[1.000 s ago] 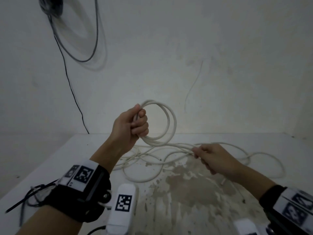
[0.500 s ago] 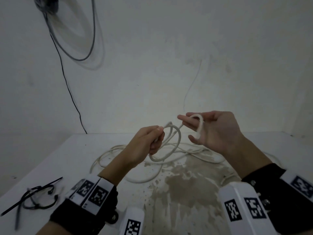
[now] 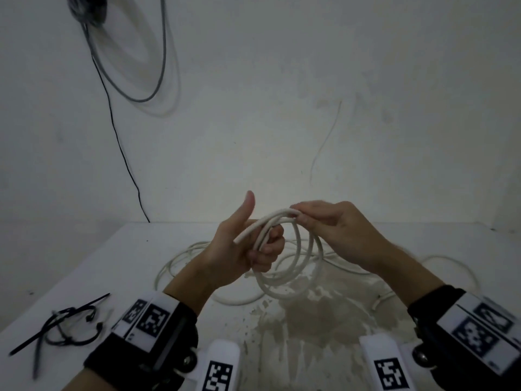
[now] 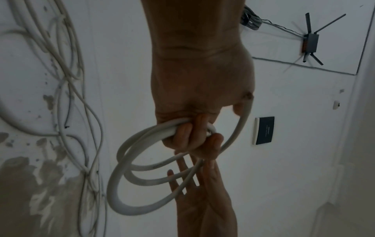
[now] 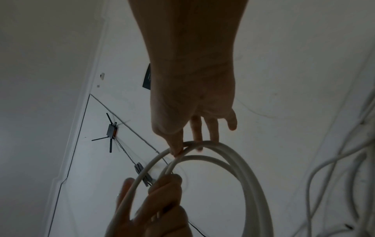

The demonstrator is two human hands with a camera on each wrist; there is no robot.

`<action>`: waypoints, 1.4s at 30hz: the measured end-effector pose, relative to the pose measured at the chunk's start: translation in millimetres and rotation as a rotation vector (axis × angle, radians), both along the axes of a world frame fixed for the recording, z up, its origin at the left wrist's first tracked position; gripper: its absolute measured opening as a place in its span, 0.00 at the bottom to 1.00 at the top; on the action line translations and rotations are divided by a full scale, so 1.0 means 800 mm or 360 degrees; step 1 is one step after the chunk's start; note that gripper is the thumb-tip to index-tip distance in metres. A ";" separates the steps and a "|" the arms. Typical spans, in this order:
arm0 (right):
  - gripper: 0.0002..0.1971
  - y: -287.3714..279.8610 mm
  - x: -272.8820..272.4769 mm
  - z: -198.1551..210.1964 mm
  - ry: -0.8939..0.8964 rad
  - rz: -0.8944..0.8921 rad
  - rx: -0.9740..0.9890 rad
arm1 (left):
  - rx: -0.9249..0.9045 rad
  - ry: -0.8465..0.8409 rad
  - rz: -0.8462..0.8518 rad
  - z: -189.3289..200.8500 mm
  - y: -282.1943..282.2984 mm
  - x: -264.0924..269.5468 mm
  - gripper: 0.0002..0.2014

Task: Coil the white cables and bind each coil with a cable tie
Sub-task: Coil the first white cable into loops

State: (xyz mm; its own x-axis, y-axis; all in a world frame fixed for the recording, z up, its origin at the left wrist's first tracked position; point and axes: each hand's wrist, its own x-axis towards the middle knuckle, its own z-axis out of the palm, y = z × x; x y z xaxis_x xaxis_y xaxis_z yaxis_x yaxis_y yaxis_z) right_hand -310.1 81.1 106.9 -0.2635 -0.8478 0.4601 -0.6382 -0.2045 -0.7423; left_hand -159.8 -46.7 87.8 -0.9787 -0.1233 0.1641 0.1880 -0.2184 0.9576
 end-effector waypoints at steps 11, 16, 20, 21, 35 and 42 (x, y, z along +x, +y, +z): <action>0.26 0.005 0.017 -0.023 -0.1312 0.0202 0.0003 | 0.0481 0.0306 -0.0226 0.005 0.008 -0.008 0.05; 0.17 -0.001 0.017 -0.021 -0.1488 0.0101 -0.0157 | 0.0456 0.0276 -0.0090 -0.005 0.009 -0.013 0.07; 0.16 -0.005 0.017 -0.015 -0.0804 -0.0229 -0.0323 | 0.0499 0.0170 0.0031 -0.007 0.015 -0.014 0.04; 0.15 -0.006 0.017 -0.014 -0.0592 -0.0308 -0.0352 | 0.0533 0.0140 0.0059 -0.006 0.016 -0.014 0.06; 0.13 0.011 0.012 0.002 -0.0432 -0.0103 0.0096 | 0.0272 -0.0234 0.0583 0.010 0.035 -0.024 0.22; 0.32 -0.006 0.028 -0.007 0.0316 -0.0476 -0.0064 | -0.0244 -0.0388 0.0475 0.023 0.055 -0.025 0.17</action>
State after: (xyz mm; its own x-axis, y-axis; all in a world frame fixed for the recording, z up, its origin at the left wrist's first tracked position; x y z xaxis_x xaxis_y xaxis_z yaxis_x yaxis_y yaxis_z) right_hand -287.4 76.0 101.3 -0.3994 -0.7270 0.5585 -0.8052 -0.0130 -0.5928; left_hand -179.5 -2.8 106.1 -0.9162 -0.3997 -0.0296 -0.0147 -0.0402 0.9991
